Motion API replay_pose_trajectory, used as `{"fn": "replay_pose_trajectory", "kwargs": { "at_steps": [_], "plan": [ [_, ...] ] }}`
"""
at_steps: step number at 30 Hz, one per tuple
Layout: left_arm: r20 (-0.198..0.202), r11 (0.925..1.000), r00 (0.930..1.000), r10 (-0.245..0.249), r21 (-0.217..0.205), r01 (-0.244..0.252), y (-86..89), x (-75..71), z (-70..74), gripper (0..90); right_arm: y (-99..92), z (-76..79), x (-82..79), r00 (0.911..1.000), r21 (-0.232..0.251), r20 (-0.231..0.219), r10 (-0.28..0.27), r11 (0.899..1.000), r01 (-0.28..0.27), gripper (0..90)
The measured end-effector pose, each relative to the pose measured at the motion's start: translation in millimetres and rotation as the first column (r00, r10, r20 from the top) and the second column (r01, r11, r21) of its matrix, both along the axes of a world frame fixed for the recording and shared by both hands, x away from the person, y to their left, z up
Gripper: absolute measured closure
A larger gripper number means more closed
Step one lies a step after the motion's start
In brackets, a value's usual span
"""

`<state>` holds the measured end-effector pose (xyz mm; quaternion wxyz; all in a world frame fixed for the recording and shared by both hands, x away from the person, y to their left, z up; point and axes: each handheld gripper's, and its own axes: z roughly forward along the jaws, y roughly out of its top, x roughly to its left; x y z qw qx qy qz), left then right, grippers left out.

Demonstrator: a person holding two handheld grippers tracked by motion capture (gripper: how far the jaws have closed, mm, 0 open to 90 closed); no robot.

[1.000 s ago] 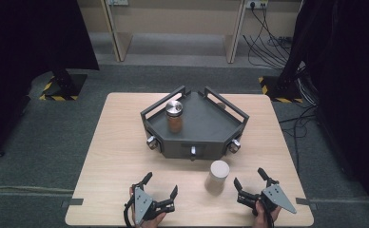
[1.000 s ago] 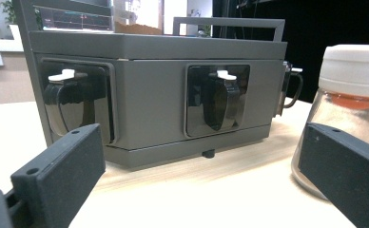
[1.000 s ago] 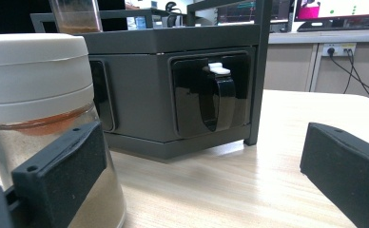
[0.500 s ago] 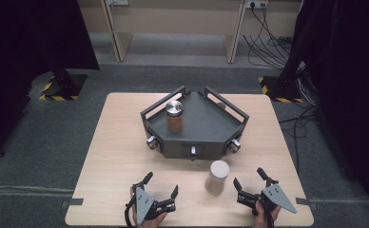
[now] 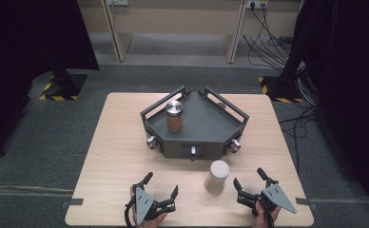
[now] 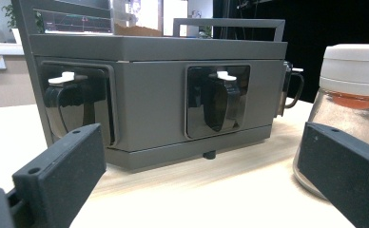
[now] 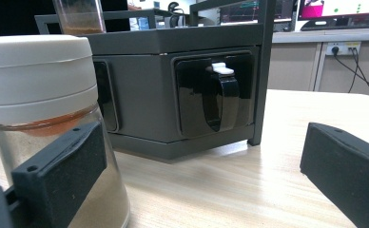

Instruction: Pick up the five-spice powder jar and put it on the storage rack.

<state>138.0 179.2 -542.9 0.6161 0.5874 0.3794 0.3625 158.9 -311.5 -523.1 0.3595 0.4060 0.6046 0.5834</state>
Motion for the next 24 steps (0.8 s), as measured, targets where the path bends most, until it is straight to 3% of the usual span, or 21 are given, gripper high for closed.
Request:
{"fn": "replay_pose_trajectory", "kwargs": {
  "at_steps": [4, 24],
  "plan": [
    [-0.003, 0.9999, 1.0, 0.001, 0.014, -0.001, -0.8, 0.2, 1.6, 1.5, 0.0, 0.0, 0.9, 1.0, 0.0, 0.0, 0.005, 1.0, -0.005, 1.6],
    [-0.01, 1.0, 0.9999, 0.0, 0.0, 0.0, -0.1, 0.9, 1.6, 1.5, -0.7, -0.7, 0.0, 1.0, 0.004, 0.002, 0.009, 1.0, -0.009, 1.6]
  ]
}}
